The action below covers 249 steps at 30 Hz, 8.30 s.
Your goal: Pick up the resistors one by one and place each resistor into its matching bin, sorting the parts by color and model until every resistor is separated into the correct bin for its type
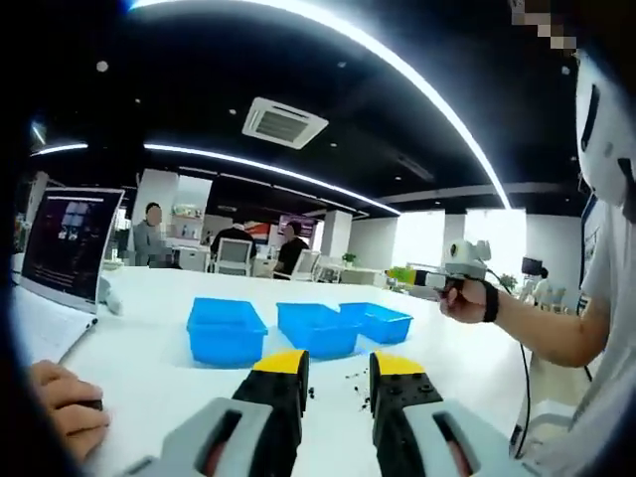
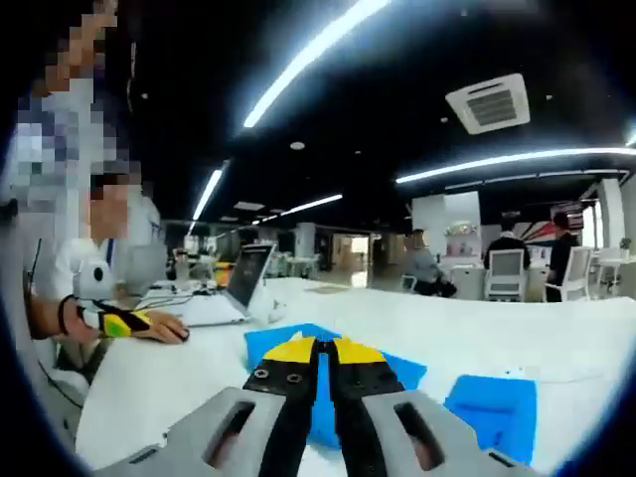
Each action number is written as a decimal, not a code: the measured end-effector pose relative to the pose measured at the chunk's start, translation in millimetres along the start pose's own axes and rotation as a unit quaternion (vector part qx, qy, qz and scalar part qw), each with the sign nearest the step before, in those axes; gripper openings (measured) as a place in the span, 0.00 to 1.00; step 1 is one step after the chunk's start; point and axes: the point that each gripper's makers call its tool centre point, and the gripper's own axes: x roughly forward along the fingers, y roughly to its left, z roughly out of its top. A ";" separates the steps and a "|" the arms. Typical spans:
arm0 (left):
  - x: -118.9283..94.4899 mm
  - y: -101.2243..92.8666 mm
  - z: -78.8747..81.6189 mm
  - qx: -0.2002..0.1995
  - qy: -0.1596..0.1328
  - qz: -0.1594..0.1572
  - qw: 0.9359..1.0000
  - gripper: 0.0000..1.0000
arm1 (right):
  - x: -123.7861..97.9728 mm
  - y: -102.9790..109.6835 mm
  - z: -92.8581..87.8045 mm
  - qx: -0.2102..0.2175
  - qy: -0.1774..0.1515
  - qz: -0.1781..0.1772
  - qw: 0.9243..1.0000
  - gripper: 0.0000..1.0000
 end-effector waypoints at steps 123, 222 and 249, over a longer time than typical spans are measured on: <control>-37.4 38.8 -5.1 -0.021 -0.034 0.071 0.997 0.26 | -24.1 232.4 -166.0 -0.605 0.282 0.588 0.456 0.06; -29.5 36.1 -1.6 -0.013 -0.039 0.074 0.996 0.25 | 86.6 177.5 -121.6 -0.290 0.276 0.415 0.817 0.22; -30.9 38.4 -8.2 -0.005 -0.027 0.060 0.998 0.25 | 71.2 195.1 -179.2 -0.364 0.392 0.508 0.675 0.06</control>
